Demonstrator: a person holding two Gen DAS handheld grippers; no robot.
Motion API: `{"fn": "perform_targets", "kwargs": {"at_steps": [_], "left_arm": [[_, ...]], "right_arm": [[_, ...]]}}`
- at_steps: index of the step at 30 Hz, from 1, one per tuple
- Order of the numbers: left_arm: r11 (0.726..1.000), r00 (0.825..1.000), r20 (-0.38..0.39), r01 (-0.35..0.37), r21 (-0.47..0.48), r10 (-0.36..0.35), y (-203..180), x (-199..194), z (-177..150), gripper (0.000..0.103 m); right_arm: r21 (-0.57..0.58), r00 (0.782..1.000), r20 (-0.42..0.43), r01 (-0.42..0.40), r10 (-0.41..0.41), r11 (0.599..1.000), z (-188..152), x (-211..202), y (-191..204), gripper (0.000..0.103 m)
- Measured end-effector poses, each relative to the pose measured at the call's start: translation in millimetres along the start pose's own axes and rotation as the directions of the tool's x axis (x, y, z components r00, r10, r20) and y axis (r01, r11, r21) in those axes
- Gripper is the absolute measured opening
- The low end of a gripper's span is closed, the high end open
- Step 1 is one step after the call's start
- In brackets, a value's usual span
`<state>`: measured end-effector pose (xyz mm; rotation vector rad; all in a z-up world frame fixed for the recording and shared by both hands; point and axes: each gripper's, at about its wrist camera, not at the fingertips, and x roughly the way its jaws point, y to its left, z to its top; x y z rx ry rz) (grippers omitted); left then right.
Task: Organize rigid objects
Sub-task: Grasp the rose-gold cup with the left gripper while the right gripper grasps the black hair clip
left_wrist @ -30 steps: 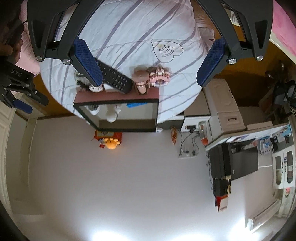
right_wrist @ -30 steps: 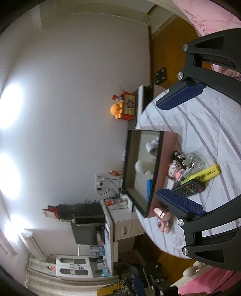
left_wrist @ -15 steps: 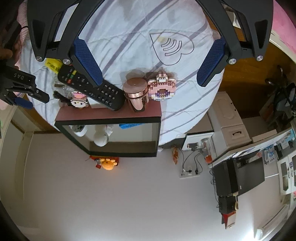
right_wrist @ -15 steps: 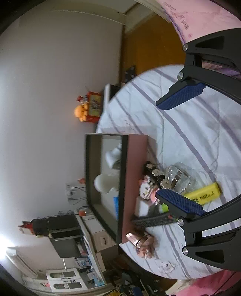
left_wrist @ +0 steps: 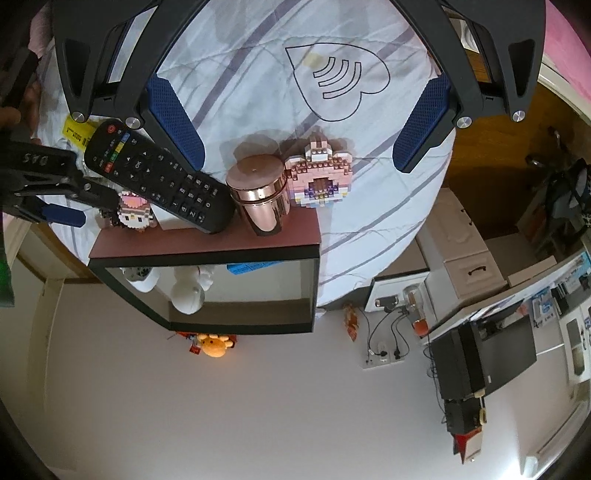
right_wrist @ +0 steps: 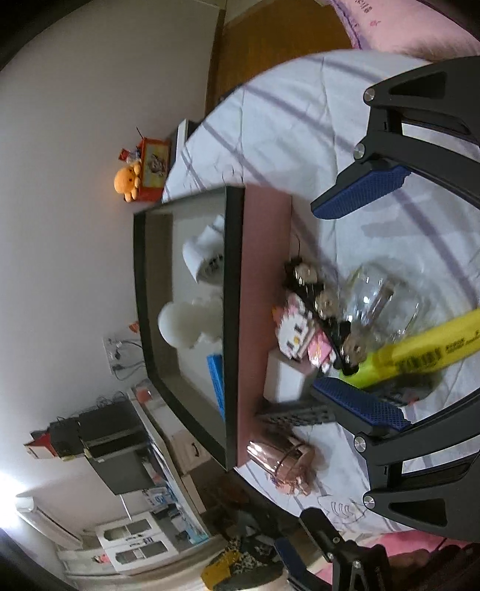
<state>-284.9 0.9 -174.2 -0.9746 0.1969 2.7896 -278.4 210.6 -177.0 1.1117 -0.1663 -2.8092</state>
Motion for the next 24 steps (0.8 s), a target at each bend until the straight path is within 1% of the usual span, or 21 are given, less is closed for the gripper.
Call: {"fn": "perform_targets", "kwargs": {"at_steps": [3,7,11,13,15,16,18,19,20,22,23,24], "left_arm": [[1.000,1.000,-0.005,0.003,0.007,-0.003,-2,3,0,0.103],[1.000,1.000,-0.008,0.009,0.016,-0.009,-7,5,0,0.103],[1.000,1.000,-0.013,0.019,0.012,-0.019,-9,9,0,0.103],[1.000,1.000,-0.009,0.016,0.014,-0.016,-11,10,0,0.103],[1.000,1.000,-0.007,0.018,0.008,-0.018,-10,11,1,0.103],[1.000,1.000,-0.003,0.017,0.003,-0.017,-9,10,2,0.103],[1.000,1.000,-0.001,0.020,0.004,-0.020,-8,10,2,0.103],[1.000,1.000,-0.004,0.017,0.005,-0.017,-8,10,2,0.103],[1.000,1.000,-0.007,0.015,0.006,-0.015,-8,11,2,0.103],[1.000,1.000,-0.011,0.010,0.006,-0.010,-8,12,2,0.103],[1.000,1.000,-0.014,0.011,0.006,-0.011,-7,13,2,0.103],[1.000,1.000,-0.016,0.011,0.005,-0.011,-8,15,2,0.103]], "right_arm": [[-0.021,0.999,-0.020,0.040,-0.040,0.999,-2,4,1,0.089],[0.020,0.993,-0.017,0.114,-0.114,0.993,-3,-3,-22,0.089],[0.041,0.974,-0.036,0.225,-0.223,0.974,-4,-5,-52,0.089],[0.046,0.975,-0.051,0.218,-0.215,0.975,-5,-5,-59,0.089],[0.038,0.983,-0.043,0.180,-0.179,0.983,-4,-5,-57,0.089],[0.011,0.985,-0.047,0.164,-0.164,0.986,-2,-2,-53,0.088],[-0.045,0.983,-0.056,0.170,-0.172,0.984,0,2,-46,0.087],[-0.054,0.984,-0.061,0.164,-0.167,0.985,1,5,-45,0.083],[-0.054,0.987,-0.074,0.138,-0.142,0.989,3,8,-46,0.077],[-0.047,0.990,-0.107,0.084,-0.089,0.995,5,14,-48,0.070],[-0.056,0.990,-0.122,0.066,-0.072,0.996,6,17,-48,0.067],[-0.071,0.988,-0.135,0.064,-0.073,0.995,7,20,-46,0.066]]}}
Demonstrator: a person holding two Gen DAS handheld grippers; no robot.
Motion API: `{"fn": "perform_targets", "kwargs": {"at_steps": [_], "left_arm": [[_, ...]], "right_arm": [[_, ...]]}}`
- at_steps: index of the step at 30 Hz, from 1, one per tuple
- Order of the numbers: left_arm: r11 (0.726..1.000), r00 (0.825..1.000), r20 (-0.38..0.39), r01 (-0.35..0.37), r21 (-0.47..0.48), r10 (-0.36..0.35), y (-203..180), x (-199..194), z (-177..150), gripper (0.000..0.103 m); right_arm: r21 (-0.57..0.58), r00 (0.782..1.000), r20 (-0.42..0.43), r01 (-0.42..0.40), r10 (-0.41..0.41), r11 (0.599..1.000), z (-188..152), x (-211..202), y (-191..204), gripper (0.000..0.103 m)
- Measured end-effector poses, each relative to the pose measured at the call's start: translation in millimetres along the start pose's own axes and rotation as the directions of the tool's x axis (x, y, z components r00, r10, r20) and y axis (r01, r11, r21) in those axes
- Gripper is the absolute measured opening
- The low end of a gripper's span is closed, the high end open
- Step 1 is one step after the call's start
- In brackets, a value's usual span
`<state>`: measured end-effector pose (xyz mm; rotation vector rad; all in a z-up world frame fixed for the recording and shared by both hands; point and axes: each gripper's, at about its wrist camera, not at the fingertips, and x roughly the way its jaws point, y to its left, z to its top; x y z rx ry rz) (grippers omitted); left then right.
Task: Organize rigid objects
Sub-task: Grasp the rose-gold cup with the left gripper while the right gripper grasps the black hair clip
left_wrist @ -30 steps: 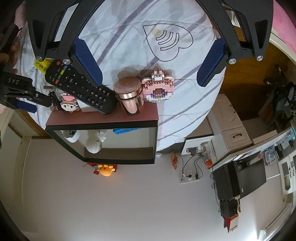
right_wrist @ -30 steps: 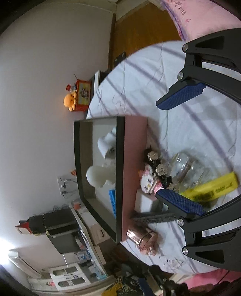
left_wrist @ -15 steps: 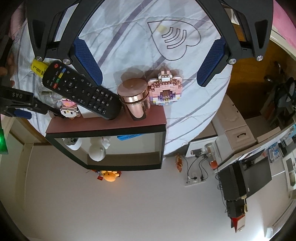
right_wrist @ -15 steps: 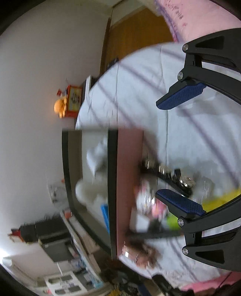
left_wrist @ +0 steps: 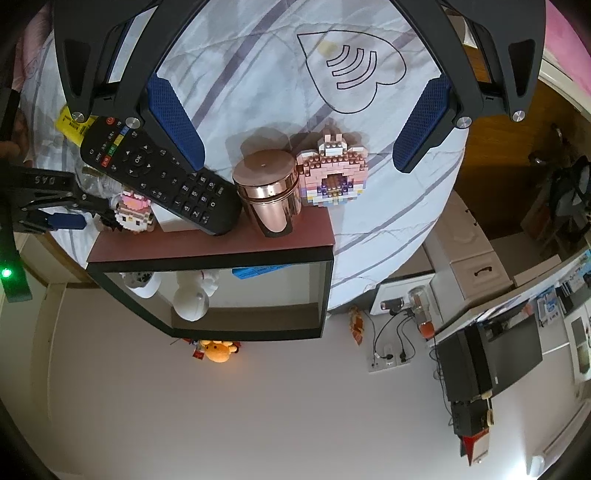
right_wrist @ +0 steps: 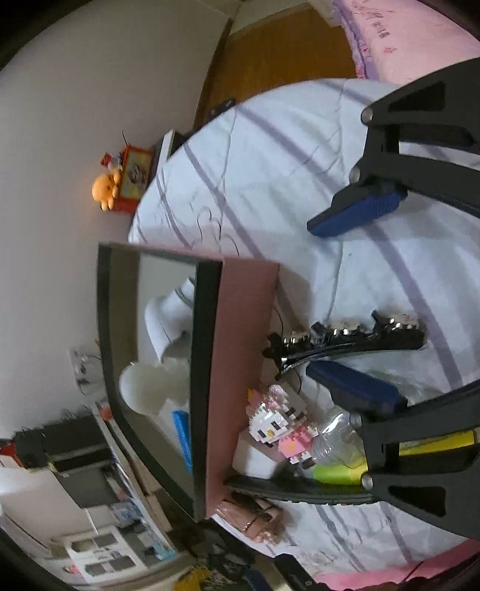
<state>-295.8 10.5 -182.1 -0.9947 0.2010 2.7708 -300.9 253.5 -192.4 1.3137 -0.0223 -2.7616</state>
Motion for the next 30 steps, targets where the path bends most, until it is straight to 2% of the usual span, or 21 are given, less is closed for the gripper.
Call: {"fn": "perform_targets", "kwargs": {"at_steps": [3,5,6,11,12,13,15,16,22,27,30], "left_arm": [[1.000,1.000,0.001,-0.006,-0.004,0.006,-2,5,2,0.103],[1.000,1.000,0.007,0.005,-0.005,-0.005,-3,7,5,0.103],[1.000,1.000,0.008,0.008,-0.002,-0.008,-5,8,7,0.103],[1.000,0.999,0.031,0.012,0.013,-0.012,-13,16,15,0.100],[1.000,1.000,0.031,0.006,0.012,-0.006,-15,20,17,0.093],[1.000,1.000,0.019,-0.002,0.008,0.002,-15,26,18,0.081],[1.000,1.000,-0.015,0.007,0.001,-0.007,-16,35,19,0.063],[1.000,0.999,-0.040,0.013,0.005,-0.013,-17,42,20,0.058],[0.997,0.996,-0.080,-0.023,0.076,0.029,-31,58,21,0.055],[0.994,0.995,-0.092,-0.018,0.104,0.027,-35,63,23,0.054],[0.995,0.996,-0.090,-0.011,0.100,0.020,-34,63,22,0.049]], "right_arm": [[-0.062,1.000,-0.012,0.008,-0.009,0.998,2,7,8,0.054],[-0.089,1.000,-0.004,-0.008,0.008,0.996,2,6,12,0.027],[-0.102,1.000,0.000,-0.010,0.010,0.995,2,5,14,0.021],[-0.101,1.000,0.016,-0.013,0.015,0.995,-6,2,11,0.019],[-0.086,0.999,0.020,-0.025,0.027,0.996,-6,2,8,0.019],[-0.082,0.999,0.021,-0.029,0.030,0.996,-6,2,8,0.019],[-0.089,0.999,0.024,-0.023,0.025,0.996,-6,2,9,0.019],[-0.091,0.999,0.026,-0.021,0.024,0.996,-6,3,9,0.019],[-0.082,0.999,0.027,-0.037,0.040,0.996,-4,4,7,0.020],[-0.081,0.999,0.026,-0.038,0.040,0.996,-3,5,6,0.020],[-0.082,0.999,0.026,-0.035,0.037,0.996,-4,4,7,0.020]]}}
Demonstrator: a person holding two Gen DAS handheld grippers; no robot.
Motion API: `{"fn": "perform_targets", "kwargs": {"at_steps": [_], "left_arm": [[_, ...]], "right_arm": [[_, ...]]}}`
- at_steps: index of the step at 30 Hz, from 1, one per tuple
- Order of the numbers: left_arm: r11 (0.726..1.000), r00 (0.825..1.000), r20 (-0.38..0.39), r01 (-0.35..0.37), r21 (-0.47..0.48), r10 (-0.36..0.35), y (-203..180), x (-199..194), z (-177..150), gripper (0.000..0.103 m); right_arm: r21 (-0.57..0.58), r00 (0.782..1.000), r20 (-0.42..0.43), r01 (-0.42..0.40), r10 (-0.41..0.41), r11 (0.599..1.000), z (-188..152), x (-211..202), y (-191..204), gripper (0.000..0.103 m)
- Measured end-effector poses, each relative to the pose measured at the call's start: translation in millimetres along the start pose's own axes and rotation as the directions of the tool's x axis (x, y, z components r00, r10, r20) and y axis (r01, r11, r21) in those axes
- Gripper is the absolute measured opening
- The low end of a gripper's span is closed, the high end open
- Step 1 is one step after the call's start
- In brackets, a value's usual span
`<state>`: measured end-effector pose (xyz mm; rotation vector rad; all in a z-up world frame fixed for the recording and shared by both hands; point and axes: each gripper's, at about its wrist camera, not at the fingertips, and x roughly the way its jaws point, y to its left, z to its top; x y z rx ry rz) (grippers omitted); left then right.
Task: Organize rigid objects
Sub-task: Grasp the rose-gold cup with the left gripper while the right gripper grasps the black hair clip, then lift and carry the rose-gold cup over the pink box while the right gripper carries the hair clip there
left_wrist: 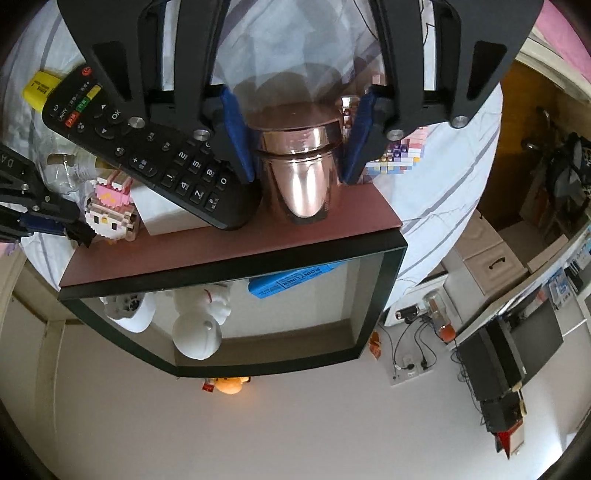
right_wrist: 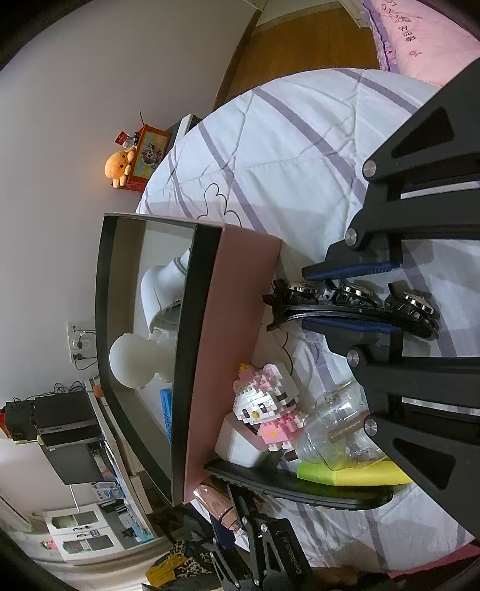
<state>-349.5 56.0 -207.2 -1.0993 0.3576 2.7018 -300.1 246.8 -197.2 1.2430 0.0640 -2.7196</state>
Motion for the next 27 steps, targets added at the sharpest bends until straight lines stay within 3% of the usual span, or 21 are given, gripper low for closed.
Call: {"fn": "perform_targets", "kwargs": {"at_steps": [16,27], "left_arm": [[0.991,0.991,-0.025,0.135,0.005,-0.135,4,-59,-52,0.049],[0.992,0.993,-0.041,0.104,-0.073,-0.108,8,-45,-65,0.048]], "right_arm": [[0.030,1.000,-0.005,0.014,-0.014,0.999,-22,-26,2,0.020],[0.037,0.999,0.000,0.045,-0.045,0.998,-38,-36,9,0.020]]}}
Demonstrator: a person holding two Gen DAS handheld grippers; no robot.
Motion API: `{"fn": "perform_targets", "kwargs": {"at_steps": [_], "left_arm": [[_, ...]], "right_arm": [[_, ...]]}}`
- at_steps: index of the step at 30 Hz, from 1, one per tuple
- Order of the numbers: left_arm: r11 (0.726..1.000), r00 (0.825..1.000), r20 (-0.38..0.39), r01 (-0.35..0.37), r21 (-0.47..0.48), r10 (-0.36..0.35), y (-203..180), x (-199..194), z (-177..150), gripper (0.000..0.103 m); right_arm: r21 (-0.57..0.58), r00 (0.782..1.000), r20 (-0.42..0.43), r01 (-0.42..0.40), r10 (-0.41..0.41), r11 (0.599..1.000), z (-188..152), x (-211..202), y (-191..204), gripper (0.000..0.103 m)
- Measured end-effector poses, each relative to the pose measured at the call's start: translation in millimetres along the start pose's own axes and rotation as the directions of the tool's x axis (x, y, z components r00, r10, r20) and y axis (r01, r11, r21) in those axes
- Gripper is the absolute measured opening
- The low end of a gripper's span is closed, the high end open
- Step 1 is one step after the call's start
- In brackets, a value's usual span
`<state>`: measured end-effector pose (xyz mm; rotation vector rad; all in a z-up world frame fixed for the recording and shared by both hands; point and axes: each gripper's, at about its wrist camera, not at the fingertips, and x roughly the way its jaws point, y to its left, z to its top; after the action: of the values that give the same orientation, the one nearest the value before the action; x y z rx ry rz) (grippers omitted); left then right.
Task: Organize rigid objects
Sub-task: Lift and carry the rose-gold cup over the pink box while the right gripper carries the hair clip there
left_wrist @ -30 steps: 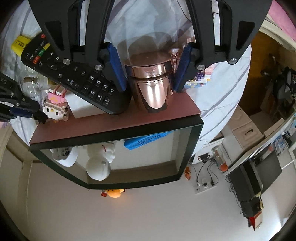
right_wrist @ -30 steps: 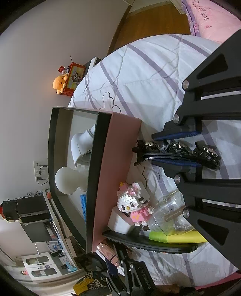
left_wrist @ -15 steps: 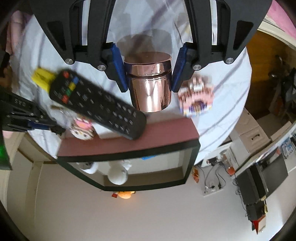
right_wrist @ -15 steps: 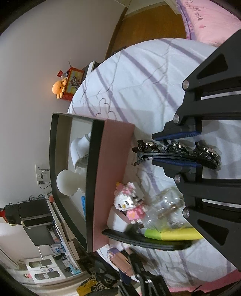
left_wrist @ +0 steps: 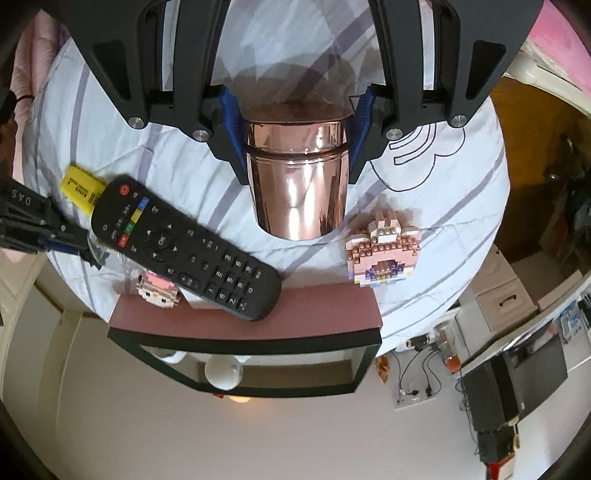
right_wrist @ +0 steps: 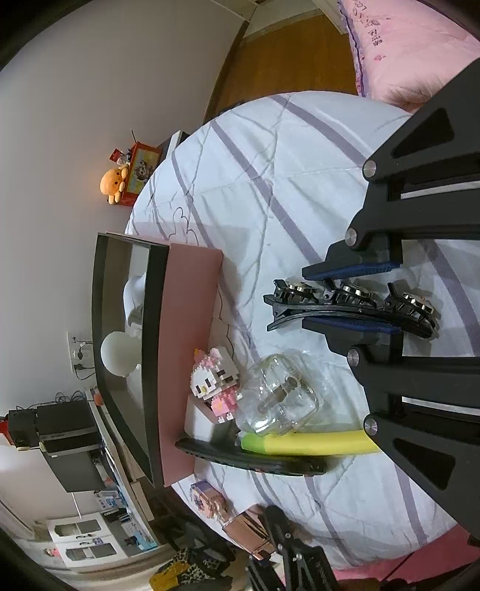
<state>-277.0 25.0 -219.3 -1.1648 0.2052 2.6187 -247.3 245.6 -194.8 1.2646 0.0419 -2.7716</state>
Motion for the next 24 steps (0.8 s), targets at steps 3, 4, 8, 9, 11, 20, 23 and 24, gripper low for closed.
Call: {"fn": "perform_targets", "kwargs": {"at_steps": [3,4,8,9,11,20,23,24], "left_arm": [[1.000,1.000,0.007,0.007,-0.001,-0.007,1,-3,-2,0.047],[1.000,1.000,0.007,0.010,0.003,-0.010,1,-3,-3,0.047],[0.999,0.999,0.017,0.032,-0.001,-0.032,1,-10,-3,0.047],[0.999,0.999,0.023,0.035,-0.004,-0.035,1,-14,-2,0.047],[0.999,0.998,0.049,0.041,-0.007,-0.041,3,-23,1,0.047],[0.998,0.975,0.217,0.055,-0.004,-0.053,-2,-82,29,0.047],[1.000,0.956,0.293,0.015,-0.009,-0.012,-4,-108,40,0.047],[1.000,0.949,0.316,0.003,-0.005,-0.002,-5,-117,46,0.047]], "right_arm": [[0.007,1.000,0.005,0.001,-0.001,1.000,1,0,-1,0.020],[0.002,1.000,0.007,0.004,-0.004,1.000,0,0,0,0.020],[0.023,0.999,0.031,-0.005,0.005,1.000,-2,-4,-2,0.019],[0.032,0.999,0.037,-0.012,0.011,0.999,-2,-5,-3,0.019],[0.058,0.998,0.055,-0.035,0.031,0.998,-2,-10,-5,0.019],[0.074,0.961,0.275,-0.058,0.036,0.996,16,-75,4,0.019],[0.055,0.932,0.360,-0.061,0.037,0.997,26,-102,13,0.019],[0.051,0.921,0.388,-0.058,0.034,0.997,30,-109,15,0.019]]}}
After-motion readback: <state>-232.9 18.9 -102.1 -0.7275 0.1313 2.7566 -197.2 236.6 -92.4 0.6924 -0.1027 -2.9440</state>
